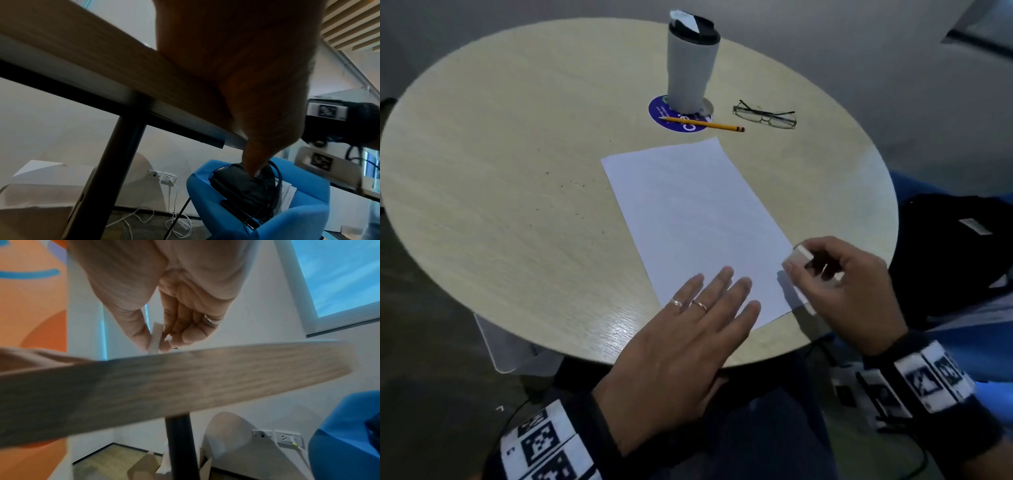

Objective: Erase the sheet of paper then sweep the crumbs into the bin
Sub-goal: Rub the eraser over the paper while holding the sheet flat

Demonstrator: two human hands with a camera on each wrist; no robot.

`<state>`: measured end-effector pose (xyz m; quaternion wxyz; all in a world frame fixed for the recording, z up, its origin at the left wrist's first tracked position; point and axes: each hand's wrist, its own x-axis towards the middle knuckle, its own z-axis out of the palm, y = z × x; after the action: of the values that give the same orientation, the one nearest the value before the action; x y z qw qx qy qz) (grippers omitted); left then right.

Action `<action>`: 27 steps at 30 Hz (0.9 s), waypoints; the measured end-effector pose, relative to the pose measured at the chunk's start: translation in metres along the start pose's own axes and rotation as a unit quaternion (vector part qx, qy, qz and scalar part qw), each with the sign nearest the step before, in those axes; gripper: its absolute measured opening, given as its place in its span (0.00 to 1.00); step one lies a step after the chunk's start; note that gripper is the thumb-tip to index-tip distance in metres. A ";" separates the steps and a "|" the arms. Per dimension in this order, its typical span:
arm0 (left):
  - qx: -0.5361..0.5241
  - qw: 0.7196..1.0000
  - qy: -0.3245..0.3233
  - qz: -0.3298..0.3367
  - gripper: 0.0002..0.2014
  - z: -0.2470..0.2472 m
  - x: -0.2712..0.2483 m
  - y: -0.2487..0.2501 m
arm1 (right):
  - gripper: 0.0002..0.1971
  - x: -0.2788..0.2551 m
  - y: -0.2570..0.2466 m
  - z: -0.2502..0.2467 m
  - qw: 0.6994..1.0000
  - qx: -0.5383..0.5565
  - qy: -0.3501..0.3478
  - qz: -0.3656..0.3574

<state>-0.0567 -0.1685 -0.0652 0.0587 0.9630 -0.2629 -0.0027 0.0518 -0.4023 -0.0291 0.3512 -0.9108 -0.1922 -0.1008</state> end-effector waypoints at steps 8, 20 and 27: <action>-0.011 1.000 -0.005 -0.007 0.48 0.007 0.003 0.001 | 0.09 -0.019 0.022 -0.013 0.998 -0.032 -0.039 0.048; -0.009 1.000 0.000 -0.011 0.51 0.009 0.003 0.000 | 0.07 -0.012 0.025 -0.018 0.997 -0.057 -0.014 0.048; -0.011 1.000 0.000 -0.010 0.51 0.009 0.004 0.000 | 0.08 -0.023 0.004 -0.003 0.997 -0.002 -0.081 0.015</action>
<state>-0.0536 -0.1713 -0.0742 0.0688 0.9649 -0.2533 -0.0064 0.0322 -0.4137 -0.0369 0.3342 -0.9195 -0.2060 -0.0214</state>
